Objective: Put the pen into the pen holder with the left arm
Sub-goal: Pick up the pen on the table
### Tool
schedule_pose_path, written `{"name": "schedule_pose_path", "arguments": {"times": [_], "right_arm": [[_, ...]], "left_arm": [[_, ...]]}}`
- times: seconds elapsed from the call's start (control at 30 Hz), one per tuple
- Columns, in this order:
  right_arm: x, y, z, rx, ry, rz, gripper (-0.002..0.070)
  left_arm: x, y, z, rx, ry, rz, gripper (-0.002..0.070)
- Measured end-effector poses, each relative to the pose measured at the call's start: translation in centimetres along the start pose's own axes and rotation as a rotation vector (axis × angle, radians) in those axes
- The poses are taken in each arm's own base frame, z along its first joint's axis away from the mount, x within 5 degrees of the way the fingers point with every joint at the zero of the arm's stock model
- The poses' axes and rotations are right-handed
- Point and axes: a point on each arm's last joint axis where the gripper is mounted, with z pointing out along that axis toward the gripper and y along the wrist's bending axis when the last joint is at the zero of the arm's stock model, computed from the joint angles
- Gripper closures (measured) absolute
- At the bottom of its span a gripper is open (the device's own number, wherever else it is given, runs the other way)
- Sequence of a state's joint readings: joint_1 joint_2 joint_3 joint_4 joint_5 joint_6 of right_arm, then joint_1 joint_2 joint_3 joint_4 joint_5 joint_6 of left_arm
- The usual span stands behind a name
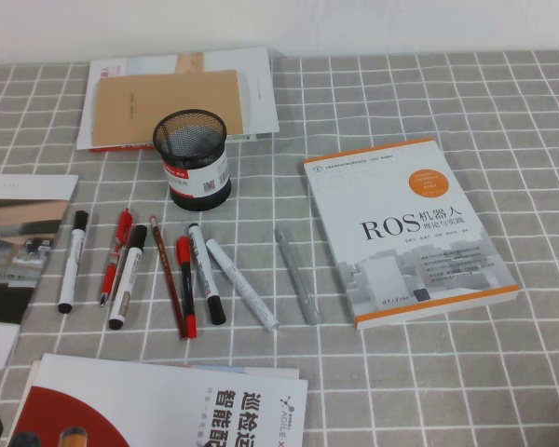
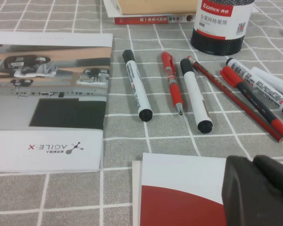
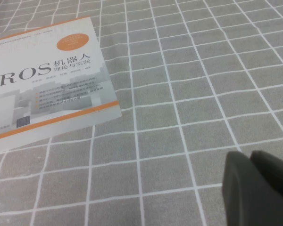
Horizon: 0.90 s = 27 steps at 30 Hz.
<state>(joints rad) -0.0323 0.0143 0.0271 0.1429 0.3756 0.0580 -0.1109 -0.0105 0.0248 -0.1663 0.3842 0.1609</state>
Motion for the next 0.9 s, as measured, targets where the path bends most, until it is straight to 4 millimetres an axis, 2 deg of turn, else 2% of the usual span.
{"name": "schedule_pose_path", "arguments": {"times": [0.33, 0.63, 0.9], "right_arm": [[0.0, 0.0, 0.0, 0.000, 0.000, 0.000, 0.0691], [0.0, 0.0, 0.0, 0.000, 0.000, 0.000, 0.0691], [0.0, 0.0, 0.0, 0.000, 0.000, 0.000, 0.0691]], "left_arm": [[-0.2, -0.1, 0.0, 0.006, -0.025, -0.026, 0.0677], [-1.9, 0.0, -0.2, 0.030, -0.210, -0.264, 0.0677], [-2.2, 0.0, -0.3, 0.052, -0.235, -0.465, 0.0677]]}}
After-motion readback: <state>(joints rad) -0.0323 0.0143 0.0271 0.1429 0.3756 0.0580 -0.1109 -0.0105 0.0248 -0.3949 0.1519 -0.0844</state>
